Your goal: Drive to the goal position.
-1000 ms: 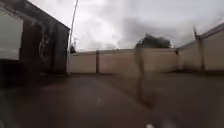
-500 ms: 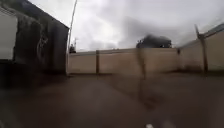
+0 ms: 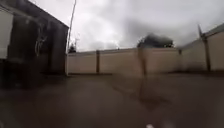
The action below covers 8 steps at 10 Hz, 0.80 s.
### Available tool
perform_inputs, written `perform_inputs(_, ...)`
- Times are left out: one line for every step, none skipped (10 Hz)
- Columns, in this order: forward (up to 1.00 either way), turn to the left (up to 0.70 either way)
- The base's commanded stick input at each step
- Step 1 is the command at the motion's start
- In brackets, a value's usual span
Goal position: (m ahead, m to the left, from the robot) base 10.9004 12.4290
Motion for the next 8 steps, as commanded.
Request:
perform_inputs(0.50, 0.02)
perform_inputs(0.50, 0.02)
perform_inputs(0.50, 0.02)
perform_inputs(0.50, 0.02)
perform_inputs(0.50, 0.02)
perform_inputs(0.50, 0.02)
perform_inputs(0.50, 0.02)
perform_inputs(0.50, 0.02)
